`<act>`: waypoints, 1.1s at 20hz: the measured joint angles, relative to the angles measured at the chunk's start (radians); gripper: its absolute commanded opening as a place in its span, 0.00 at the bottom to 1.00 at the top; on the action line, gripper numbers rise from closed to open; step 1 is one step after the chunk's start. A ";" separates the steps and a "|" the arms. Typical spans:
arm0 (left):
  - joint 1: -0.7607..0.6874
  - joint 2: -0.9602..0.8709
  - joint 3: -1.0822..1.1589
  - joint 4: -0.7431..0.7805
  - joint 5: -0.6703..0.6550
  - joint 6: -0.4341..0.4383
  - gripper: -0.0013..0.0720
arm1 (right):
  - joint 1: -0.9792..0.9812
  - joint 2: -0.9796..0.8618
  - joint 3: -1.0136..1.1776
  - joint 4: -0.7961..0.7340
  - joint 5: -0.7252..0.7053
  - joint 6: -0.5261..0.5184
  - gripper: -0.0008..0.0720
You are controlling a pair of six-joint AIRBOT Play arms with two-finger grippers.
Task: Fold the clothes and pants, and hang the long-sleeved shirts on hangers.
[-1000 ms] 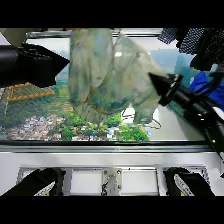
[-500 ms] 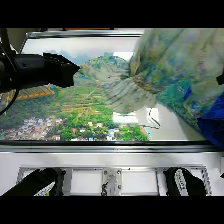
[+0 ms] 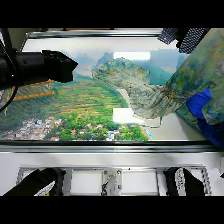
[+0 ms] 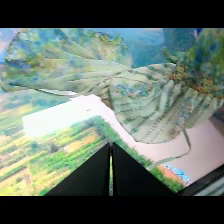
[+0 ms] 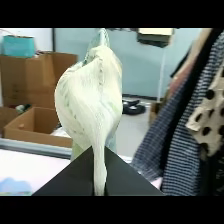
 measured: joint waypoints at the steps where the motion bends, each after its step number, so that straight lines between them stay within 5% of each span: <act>1: 0.021 0.000 0.000 0.000 0.000 0.000 0.03 | 0.017 0.000 0.000 -0.003 0.040 0.014 0.02; 13: 0.322 0.039 0.000 0.000 -0.028 0.023 0.03 | 0.492 -0.159 0.087 -0.007 0.488 0.261 0.02; 22: 0.624 0.151 -0.145 -0.008 -0.026 0.042 0.03 | 0.470 -0.227 0.212 -0.125 0.679 0.380 0.02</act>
